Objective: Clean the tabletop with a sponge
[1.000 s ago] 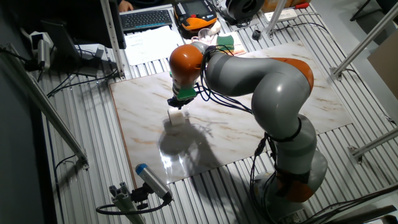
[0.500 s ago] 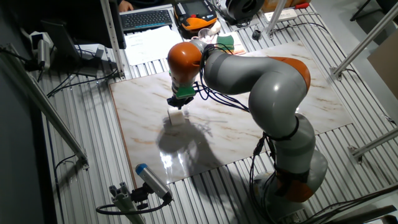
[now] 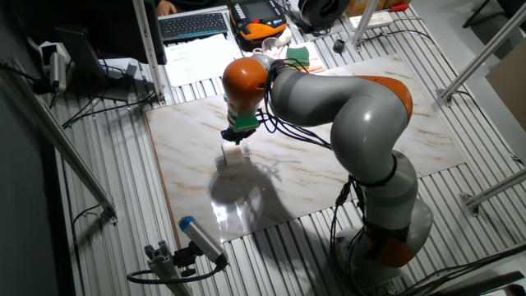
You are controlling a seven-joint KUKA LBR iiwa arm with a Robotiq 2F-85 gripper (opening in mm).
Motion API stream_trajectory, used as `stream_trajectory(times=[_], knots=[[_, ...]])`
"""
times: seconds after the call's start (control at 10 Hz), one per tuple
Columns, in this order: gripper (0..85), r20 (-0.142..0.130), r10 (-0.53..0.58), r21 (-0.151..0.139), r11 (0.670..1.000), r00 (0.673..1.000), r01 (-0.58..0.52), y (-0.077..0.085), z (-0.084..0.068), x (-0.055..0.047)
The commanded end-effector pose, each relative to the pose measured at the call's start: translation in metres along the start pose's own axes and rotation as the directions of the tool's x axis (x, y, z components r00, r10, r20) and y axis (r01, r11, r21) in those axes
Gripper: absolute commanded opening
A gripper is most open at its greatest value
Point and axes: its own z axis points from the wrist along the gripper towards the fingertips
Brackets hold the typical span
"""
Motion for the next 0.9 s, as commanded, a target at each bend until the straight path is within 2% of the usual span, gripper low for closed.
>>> stream_trajectory(times=[0.0, 0.1, 0.3, 0.6, 0.8], knots=[[0.0, -0.001, 0.004, -0.008, 1.000, 1.000, -0.004, 0.003, 0.003, 0.001], [0.0, 0.009, 0.005, 0.003, 1.000, 1.000, -0.005, 0.006, 0.006, 0.003], [0.0, 0.015, 0.004, 0.006, 1.000, 1.000, -0.004, 0.011, 0.016, 0.003], [0.0, 0.032, 0.008, 0.009, 1.000, 0.999, -0.008, 0.018, 0.036, -0.001], [0.0, 0.029, 0.012, 0.014, 1.000, 1.000, -0.013, 0.018, 0.038, -0.003]])
